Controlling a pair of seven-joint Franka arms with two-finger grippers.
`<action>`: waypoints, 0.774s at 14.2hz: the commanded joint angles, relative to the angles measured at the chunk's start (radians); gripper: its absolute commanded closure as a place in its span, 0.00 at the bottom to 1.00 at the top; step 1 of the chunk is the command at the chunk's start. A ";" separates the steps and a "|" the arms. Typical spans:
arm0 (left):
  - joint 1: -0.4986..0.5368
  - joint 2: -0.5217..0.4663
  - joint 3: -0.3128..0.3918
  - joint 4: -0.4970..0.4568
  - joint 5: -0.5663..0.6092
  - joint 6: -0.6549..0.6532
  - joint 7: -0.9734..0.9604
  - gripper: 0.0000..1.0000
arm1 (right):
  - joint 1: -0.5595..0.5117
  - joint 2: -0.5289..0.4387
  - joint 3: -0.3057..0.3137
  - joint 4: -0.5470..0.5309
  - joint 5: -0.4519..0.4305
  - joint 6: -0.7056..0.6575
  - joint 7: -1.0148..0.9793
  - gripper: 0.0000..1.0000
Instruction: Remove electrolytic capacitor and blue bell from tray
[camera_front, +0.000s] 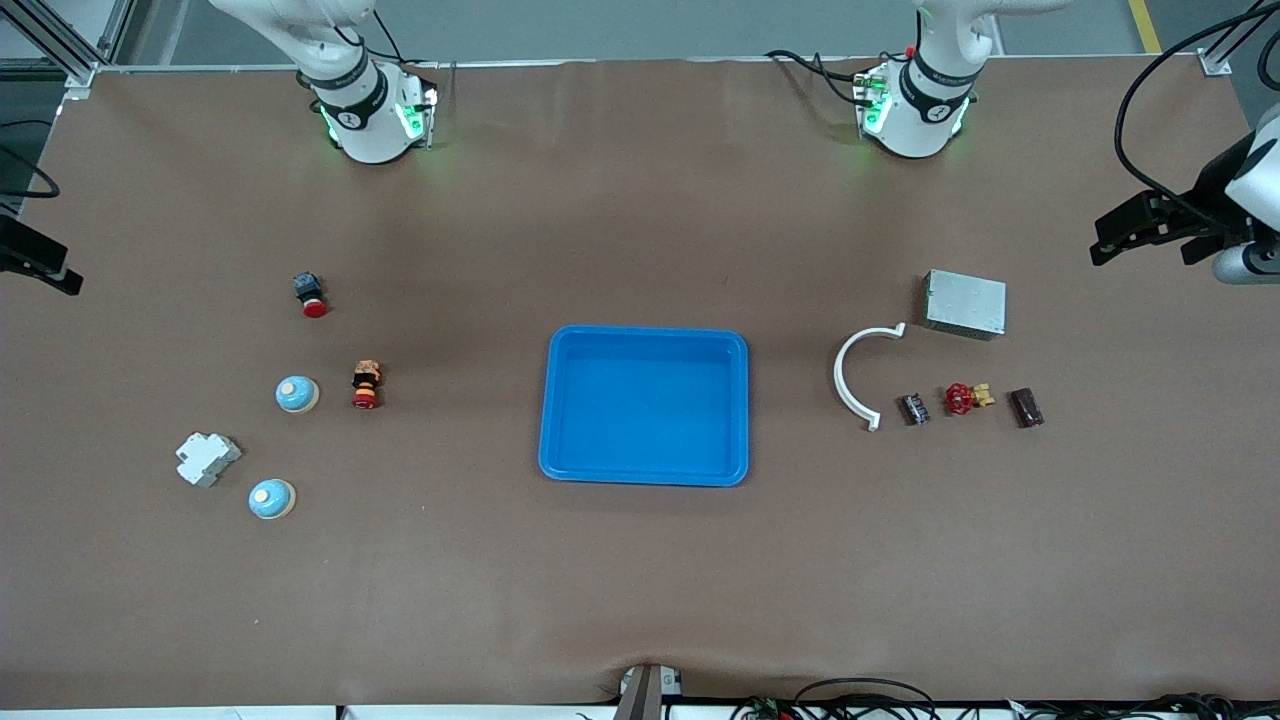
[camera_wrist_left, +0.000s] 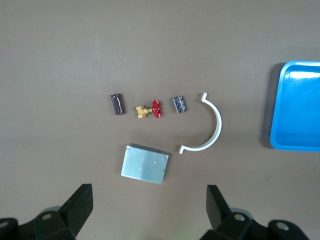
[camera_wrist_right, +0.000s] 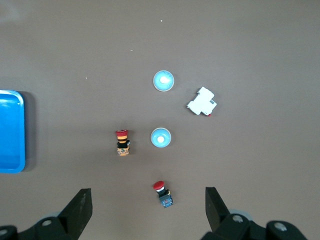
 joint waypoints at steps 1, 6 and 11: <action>0.006 -0.011 -0.005 -0.030 0.019 0.040 0.003 0.00 | 0.026 -0.023 0.001 -0.017 0.008 -0.002 0.038 0.00; -0.003 -0.008 -0.006 -0.027 0.021 0.046 0.017 0.00 | 0.030 -0.025 0.001 -0.019 0.005 -0.017 0.044 0.00; -0.005 -0.004 -0.006 -0.024 0.021 0.052 0.019 0.00 | 0.027 -0.026 -0.002 -0.017 0.002 -0.045 0.044 0.00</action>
